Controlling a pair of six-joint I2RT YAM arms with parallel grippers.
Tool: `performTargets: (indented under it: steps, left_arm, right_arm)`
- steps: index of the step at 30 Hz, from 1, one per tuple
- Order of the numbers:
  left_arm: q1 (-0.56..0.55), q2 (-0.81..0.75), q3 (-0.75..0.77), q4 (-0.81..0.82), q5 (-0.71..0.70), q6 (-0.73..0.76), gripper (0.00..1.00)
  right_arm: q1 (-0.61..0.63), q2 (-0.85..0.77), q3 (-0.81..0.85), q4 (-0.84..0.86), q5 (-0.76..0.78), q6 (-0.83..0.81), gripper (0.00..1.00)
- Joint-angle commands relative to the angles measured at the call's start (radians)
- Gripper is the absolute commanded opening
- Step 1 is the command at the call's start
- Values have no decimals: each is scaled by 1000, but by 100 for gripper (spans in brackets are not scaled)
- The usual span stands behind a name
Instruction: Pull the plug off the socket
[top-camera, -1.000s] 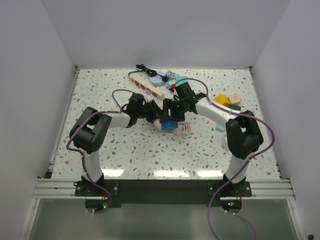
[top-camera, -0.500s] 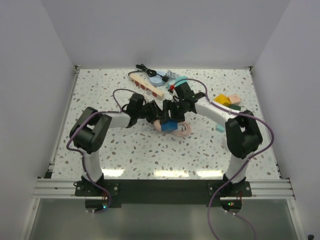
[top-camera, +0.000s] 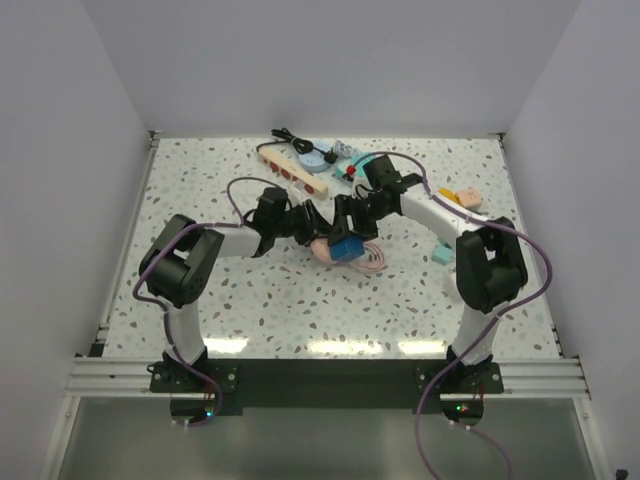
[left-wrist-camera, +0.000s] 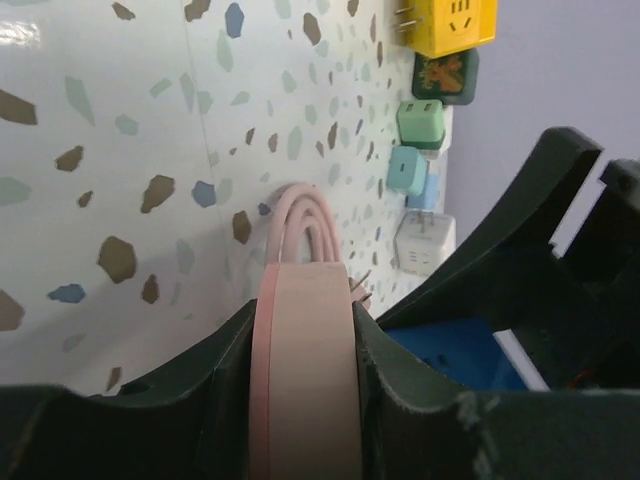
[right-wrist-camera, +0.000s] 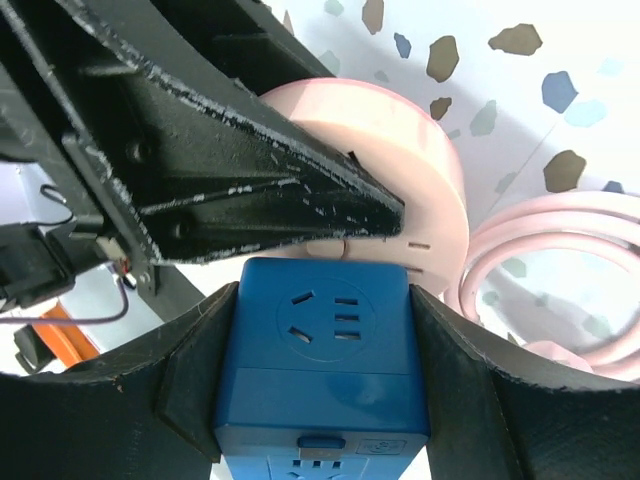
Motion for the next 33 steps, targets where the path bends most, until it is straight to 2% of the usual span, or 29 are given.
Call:
performTargets:
  steps: [1,3,9,13,14,21,28,32,33]
  left_arm:
    - [58,33,-51,-109,-83,154,0]
    - [58,40,-54,-111,-80,155,0]
    - [58,22,-52,-96,-74,143,0]
    - [58,3,-51,-76,-56,128,0]
    - [58,-3,-52,-67,-51,126,0]
    - [72,-50,-28,-30,-19,117,0]
    - [113,-33,75,-63,15,134,0]
    - [150,-30,118,-80,23,134,0]
    - [158,-24,130,-86,30,138,0]
  right_arm:
    - [-81,-48,77,-136,-119,-45,0]
    - [-70,-51,40,-99,-116,-15,0]
    - [-96,-129,32,-90,57,10,0]
    - [-165,-155,58,-128,304,50,0]
    - [-200,-152,66,-140,405,61,0]
    - [-310,-115,17,-168,689,162,0]
    - [-359,-48,-2,-130,729,188,0]
    - [-388,-3,-17,-125,703,209,11]
    - [-391,3,-20,-125,703,219,19]
